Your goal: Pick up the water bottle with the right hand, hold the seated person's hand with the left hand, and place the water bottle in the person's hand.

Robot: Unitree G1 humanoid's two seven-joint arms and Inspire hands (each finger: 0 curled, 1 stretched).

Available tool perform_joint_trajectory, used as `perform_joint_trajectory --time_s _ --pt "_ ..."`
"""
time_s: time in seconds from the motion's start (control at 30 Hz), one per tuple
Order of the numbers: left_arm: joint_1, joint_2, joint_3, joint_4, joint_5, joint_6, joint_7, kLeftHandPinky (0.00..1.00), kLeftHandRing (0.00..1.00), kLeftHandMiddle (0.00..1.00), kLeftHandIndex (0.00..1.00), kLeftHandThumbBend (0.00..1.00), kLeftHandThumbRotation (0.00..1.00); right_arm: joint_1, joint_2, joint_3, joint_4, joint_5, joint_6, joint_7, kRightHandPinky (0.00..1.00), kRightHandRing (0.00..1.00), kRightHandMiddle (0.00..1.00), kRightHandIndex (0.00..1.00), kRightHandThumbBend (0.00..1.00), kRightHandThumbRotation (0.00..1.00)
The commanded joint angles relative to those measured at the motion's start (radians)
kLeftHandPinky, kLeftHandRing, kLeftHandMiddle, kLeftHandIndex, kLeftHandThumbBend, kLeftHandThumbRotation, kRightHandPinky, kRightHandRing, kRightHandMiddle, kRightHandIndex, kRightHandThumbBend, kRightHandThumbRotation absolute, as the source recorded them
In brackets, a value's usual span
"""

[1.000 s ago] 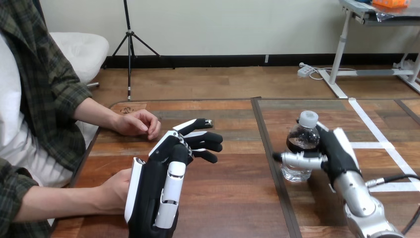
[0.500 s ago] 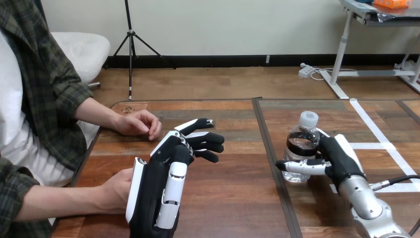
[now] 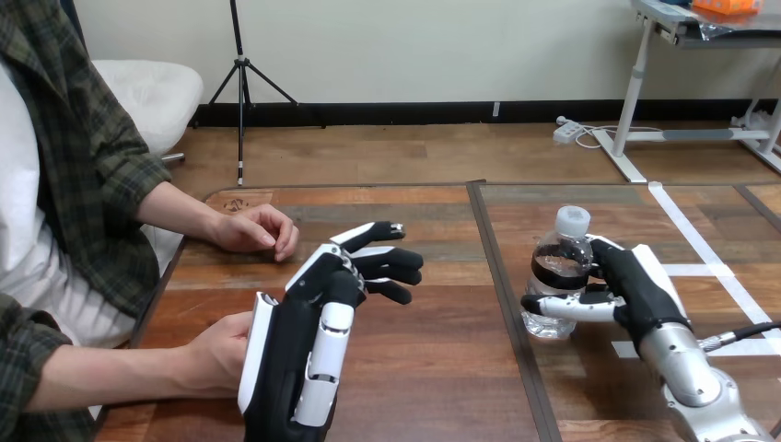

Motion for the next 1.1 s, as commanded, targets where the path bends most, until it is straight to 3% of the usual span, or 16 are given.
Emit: perform_joint_trajectory --time_s 0.0,0.2,0.57,0.9,1.07 --pt "-0.049 -0.028 0.003 -0.02 0.005 -0.006 0.001 0.51 0.6 0.63 0.71 0.36 0.96 -0.02 -0.017 -0.005 -0.076 0.01 -0.001 -0.024 0.75 0.8 0.82 0.82 0.79 0.0" --pt "-0.051 -0.026 0.003 -0.02 0.001 -0.001 0.0 0.5 0.59 0.63 0.71 0.36 0.96 -0.013 -0.005 -0.015 -0.099 0.021 0.001 -0.049 0.72 0.73 0.75 0.76 0.76 0.0" --pt "-0.051 -0.023 0.002 -0.022 -0.01 0.003 -0.006 0.49 0.58 0.63 0.7 0.36 0.96 -0.005 0.015 -0.027 -0.128 0.044 -0.012 -0.096 0.56 0.57 0.62 0.66 0.71 0.0" --pt "-0.042 -0.024 0.0 -0.04 -0.023 0.02 -0.008 0.48 0.58 0.63 0.7 0.34 0.95 -0.003 0.014 0.001 -0.155 0.005 -0.011 -0.169 0.5 0.51 0.55 0.59 0.71 0.0" --pt "-0.043 -0.024 0.001 -0.038 -0.024 0.016 -0.009 0.48 0.58 0.63 0.7 0.35 0.94 -0.003 0.012 0.01 -0.168 -0.011 -0.007 -0.178 0.49 0.5 0.53 0.56 0.72 0.0"
